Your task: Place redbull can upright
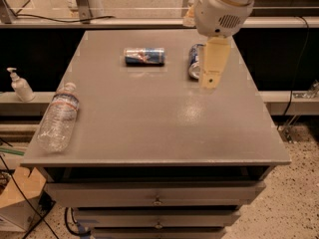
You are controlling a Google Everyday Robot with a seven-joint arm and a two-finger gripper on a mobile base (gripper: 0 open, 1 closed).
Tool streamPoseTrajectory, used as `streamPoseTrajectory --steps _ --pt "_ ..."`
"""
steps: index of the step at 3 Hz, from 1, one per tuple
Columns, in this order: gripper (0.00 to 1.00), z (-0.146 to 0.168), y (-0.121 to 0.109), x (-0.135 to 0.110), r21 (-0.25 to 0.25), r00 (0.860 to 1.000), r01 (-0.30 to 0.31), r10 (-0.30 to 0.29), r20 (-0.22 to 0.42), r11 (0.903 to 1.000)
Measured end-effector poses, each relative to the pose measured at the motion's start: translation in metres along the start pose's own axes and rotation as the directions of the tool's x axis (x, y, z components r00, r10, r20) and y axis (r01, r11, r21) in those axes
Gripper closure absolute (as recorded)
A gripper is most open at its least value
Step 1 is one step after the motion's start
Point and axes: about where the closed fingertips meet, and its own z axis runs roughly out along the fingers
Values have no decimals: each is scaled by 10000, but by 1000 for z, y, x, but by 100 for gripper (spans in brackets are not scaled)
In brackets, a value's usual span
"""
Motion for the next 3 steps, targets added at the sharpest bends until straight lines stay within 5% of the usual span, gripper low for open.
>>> streamPoseTrajectory --steps 1,3 --pt "0 15 -34 -14 -213 9981 359 -348 509 9991" --pt "0 21 -39 -16 -188 9991 194 -187 384 9996"
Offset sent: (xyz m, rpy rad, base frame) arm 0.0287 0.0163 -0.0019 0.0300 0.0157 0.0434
